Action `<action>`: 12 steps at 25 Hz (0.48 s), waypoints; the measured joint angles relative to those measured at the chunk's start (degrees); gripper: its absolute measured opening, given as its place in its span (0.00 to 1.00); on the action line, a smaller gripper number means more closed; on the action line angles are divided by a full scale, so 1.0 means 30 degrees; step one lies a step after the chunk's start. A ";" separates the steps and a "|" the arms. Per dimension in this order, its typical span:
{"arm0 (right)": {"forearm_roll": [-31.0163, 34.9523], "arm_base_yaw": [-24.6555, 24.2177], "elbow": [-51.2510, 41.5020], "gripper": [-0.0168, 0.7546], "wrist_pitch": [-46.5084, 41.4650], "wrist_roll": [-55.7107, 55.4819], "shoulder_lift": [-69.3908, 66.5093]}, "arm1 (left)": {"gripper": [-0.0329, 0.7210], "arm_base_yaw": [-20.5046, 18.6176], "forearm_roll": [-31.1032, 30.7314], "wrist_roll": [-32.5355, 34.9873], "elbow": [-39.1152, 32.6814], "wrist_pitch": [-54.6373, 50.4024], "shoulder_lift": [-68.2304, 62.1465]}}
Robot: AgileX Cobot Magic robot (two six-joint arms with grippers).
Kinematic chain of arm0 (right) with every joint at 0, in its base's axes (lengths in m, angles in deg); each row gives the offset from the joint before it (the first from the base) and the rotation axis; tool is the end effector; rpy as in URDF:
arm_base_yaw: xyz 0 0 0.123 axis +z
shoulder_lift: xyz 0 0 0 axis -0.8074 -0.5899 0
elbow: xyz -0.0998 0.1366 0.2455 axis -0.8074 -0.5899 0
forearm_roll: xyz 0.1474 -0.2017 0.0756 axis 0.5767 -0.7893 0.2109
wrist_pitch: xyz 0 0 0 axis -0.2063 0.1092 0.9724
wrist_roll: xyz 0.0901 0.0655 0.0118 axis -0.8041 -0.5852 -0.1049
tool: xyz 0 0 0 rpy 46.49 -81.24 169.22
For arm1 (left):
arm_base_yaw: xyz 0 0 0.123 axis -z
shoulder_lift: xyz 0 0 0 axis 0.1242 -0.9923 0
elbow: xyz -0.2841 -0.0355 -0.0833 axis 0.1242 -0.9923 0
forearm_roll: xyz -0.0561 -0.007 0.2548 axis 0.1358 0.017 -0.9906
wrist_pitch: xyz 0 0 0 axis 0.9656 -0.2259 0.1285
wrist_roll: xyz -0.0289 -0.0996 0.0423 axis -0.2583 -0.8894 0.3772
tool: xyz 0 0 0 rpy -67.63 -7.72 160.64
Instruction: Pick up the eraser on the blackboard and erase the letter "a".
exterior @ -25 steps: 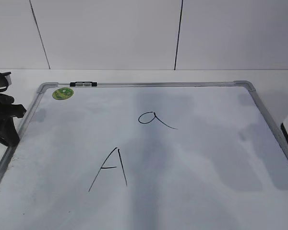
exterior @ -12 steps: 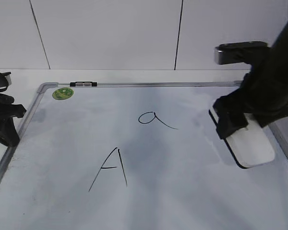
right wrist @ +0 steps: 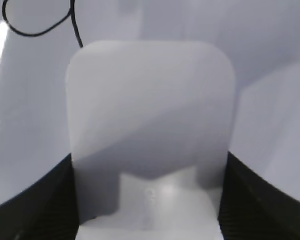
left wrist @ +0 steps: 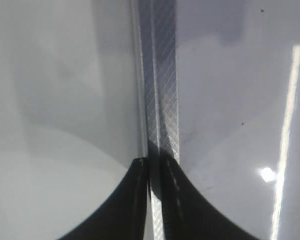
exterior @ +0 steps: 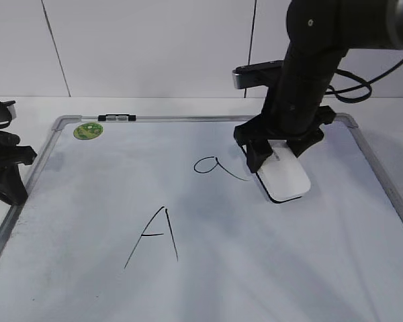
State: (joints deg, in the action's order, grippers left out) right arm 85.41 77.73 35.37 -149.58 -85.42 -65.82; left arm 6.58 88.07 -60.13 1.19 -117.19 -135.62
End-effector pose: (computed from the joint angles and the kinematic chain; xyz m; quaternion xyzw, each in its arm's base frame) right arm 0.3916 0.1758 0.2064 -0.1918 0.9769 0.0303 0.0895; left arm 0.3730 -0.0240 0.1364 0.0169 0.9918 -0.1238 0.0255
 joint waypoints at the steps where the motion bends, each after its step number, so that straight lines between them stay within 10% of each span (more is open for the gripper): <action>1: 0.0000 0.0000 0.0506 0.75 -0.0084 0.0000 -0.0460 | 0.12 0.0000 0.0000 0.0000 0.0000 -0.0014 0.0000; 12: -0.0257 0.0762 0.4462 0.75 -0.0776 0.0000 -0.4358 | 0.12 0.0000 0.0031 0.0000 0.0000 -0.0048 0.0000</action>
State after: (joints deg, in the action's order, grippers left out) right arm 84.65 80.02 48.75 -151.91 -85.42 -78.89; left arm 6.58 88.16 -60.13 1.19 -117.34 -135.62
